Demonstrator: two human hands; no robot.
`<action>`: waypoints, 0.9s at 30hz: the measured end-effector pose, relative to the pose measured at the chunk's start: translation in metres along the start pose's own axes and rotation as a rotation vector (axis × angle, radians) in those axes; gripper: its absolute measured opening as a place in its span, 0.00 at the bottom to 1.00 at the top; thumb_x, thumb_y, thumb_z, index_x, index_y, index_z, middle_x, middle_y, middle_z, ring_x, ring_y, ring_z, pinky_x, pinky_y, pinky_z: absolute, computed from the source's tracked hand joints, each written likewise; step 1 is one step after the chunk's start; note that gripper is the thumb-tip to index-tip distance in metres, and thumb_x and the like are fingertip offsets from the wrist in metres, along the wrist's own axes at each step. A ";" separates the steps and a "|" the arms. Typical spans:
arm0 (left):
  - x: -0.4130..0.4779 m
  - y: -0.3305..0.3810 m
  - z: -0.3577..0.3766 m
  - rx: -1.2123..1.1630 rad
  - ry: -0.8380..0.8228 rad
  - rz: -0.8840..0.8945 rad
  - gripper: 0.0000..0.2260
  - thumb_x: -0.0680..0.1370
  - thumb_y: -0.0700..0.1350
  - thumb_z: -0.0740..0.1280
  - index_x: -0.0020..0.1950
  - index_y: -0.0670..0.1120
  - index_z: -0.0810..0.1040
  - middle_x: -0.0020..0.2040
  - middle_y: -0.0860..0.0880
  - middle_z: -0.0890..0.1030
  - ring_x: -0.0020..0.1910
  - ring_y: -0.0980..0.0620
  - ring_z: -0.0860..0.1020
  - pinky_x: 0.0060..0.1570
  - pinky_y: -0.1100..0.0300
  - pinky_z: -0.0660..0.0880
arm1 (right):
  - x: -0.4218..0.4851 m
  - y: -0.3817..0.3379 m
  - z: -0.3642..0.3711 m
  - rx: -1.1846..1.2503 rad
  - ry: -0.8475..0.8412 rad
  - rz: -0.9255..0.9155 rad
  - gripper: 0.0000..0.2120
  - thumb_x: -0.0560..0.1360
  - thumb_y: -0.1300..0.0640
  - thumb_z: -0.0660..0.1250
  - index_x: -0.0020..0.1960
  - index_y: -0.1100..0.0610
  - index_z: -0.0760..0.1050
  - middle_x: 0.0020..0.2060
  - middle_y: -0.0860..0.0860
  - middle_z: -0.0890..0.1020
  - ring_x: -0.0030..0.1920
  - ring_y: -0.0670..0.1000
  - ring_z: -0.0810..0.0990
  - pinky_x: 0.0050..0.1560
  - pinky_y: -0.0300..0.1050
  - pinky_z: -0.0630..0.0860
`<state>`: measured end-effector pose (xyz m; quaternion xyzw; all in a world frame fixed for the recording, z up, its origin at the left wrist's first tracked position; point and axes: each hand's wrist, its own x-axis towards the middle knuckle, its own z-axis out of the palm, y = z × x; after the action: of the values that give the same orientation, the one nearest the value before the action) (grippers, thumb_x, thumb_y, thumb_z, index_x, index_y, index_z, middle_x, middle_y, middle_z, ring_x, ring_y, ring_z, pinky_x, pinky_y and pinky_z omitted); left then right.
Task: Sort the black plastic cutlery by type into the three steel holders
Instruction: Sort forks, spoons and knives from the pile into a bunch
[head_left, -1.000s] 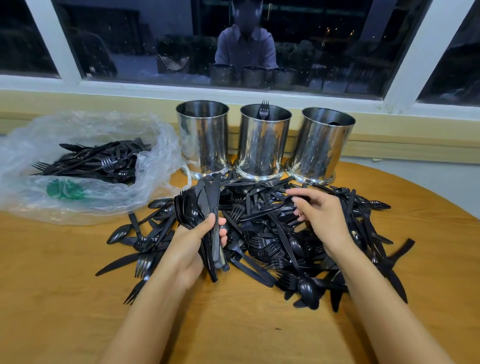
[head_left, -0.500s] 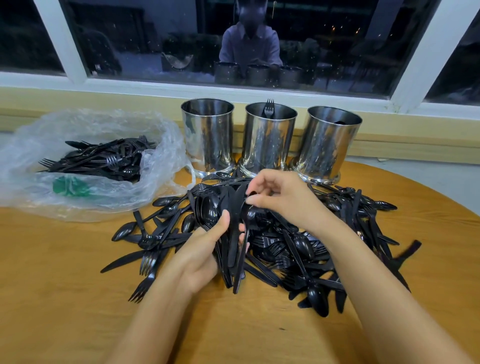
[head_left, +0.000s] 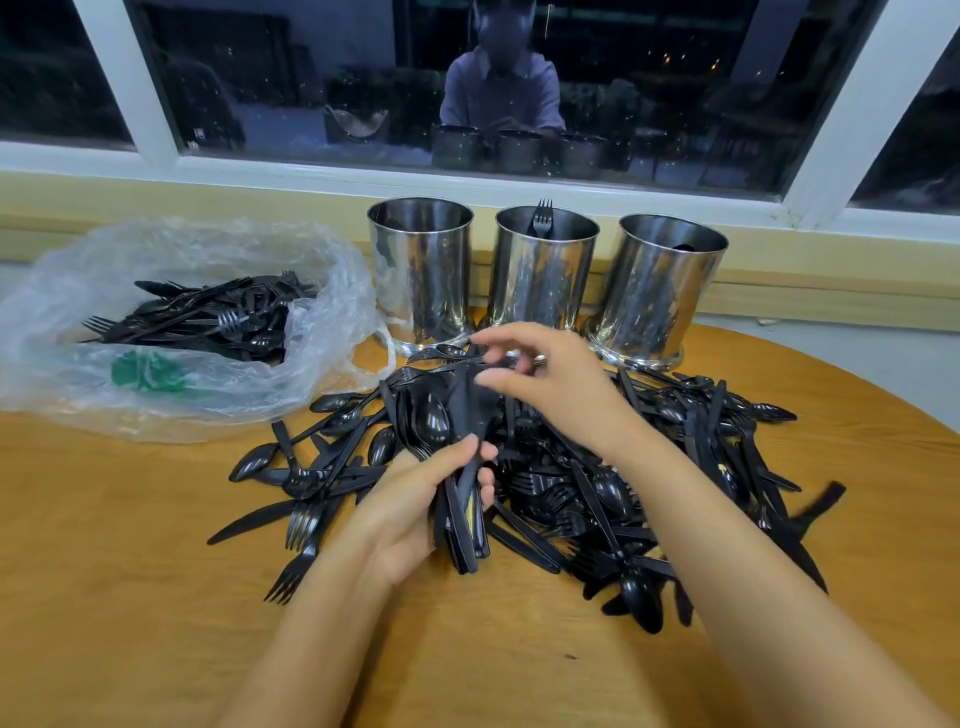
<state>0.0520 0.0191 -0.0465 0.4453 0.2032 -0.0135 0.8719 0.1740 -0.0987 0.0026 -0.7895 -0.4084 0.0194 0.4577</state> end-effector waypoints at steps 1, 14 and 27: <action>0.001 0.001 -0.002 -0.007 0.024 0.021 0.07 0.78 0.41 0.67 0.47 0.38 0.82 0.37 0.45 0.80 0.34 0.51 0.78 0.37 0.59 0.80 | -0.004 0.004 -0.009 0.002 0.054 0.026 0.13 0.73 0.58 0.72 0.57 0.51 0.80 0.43 0.45 0.81 0.36 0.41 0.71 0.41 0.29 0.70; 0.006 -0.001 -0.007 -0.020 0.103 0.042 0.07 0.79 0.41 0.67 0.46 0.40 0.81 0.37 0.47 0.80 0.33 0.51 0.79 0.47 0.56 0.76 | -0.072 0.046 -0.023 -0.448 -0.139 0.467 0.14 0.69 0.45 0.75 0.49 0.49 0.76 0.39 0.44 0.77 0.37 0.42 0.75 0.38 0.40 0.72; 0.006 -0.001 -0.006 -0.102 0.086 0.043 0.08 0.78 0.42 0.67 0.44 0.40 0.83 0.38 0.46 0.81 0.33 0.52 0.79 0.47 0.55 0.75 | -0.044 0.014 -0.052 0.053 0.322 0.313 0.02 0.74 0.58 0.71 0.46 0.55 0.79 0.37 0.51 0.80 0.29 0.42 0.77 0.33 0.36 0.73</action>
<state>0.0553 0.0241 -0.0529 0.4048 0.2313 0.0348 0.8840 0.1749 -0.1683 0.0074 -0.8238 -0.2019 -0.0251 0.5291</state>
